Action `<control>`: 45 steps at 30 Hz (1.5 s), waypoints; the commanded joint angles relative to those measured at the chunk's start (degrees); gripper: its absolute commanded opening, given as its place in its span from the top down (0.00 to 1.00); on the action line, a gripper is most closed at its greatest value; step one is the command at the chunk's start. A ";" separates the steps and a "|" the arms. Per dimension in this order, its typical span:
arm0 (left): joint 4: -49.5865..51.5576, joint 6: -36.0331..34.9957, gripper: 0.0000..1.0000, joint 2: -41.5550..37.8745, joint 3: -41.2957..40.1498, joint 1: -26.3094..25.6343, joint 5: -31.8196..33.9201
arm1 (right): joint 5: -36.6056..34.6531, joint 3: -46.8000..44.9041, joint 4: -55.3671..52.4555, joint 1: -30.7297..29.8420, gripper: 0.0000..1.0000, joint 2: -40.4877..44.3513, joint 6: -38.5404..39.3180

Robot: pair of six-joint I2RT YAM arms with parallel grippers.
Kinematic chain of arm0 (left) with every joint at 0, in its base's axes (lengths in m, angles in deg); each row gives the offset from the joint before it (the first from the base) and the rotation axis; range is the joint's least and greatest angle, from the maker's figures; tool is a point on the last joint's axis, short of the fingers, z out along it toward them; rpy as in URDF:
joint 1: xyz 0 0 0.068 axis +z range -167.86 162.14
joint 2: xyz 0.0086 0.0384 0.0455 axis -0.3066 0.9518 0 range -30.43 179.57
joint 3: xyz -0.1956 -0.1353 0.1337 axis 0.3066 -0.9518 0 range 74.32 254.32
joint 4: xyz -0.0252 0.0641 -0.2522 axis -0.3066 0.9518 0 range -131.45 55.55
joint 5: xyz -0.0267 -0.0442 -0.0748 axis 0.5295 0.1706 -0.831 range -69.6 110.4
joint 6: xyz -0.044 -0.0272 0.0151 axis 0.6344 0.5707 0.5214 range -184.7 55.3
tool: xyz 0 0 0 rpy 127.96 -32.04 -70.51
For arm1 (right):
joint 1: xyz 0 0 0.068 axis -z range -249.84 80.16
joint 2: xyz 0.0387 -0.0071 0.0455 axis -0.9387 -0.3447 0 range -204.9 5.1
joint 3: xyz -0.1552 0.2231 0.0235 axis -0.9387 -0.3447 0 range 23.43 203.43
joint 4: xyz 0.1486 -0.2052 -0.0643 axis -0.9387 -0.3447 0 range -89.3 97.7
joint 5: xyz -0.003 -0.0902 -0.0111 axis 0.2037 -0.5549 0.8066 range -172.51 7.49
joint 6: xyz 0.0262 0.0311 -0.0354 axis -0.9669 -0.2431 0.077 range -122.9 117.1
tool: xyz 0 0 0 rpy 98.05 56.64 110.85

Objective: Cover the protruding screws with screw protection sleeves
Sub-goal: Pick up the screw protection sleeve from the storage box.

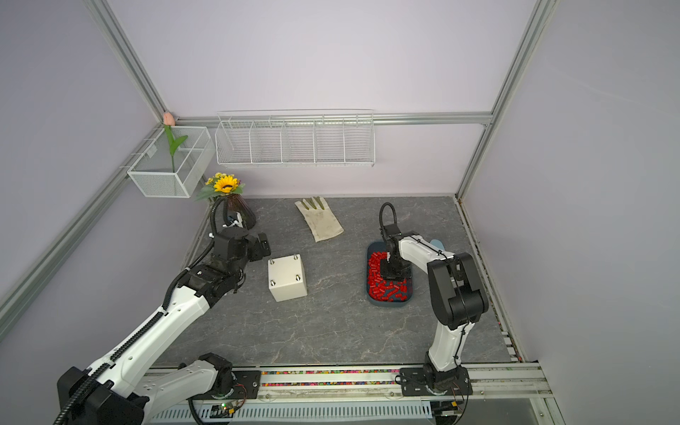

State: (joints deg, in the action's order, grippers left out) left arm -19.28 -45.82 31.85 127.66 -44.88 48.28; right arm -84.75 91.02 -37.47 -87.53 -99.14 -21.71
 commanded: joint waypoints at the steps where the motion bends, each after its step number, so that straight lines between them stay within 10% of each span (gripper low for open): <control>1: 0.32 0.60 0.01 -0.65 -0.43 -0.22 1.30 | 0.56 0.42 -0.54 0.55 0.80 -0.51 0.65; 45: 2.85 1.65 0.01 -4.90 -3.39 -0.13 2.94 | 1.11 1.75 -2.78 0.82 0.84 6.81 2.61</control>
State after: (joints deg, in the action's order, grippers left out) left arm -18.69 -45.63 28.20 125.48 -44.88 50.40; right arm -83.55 91.13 -38.14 -87.07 -95.84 -20.33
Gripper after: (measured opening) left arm 0.991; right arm 0.161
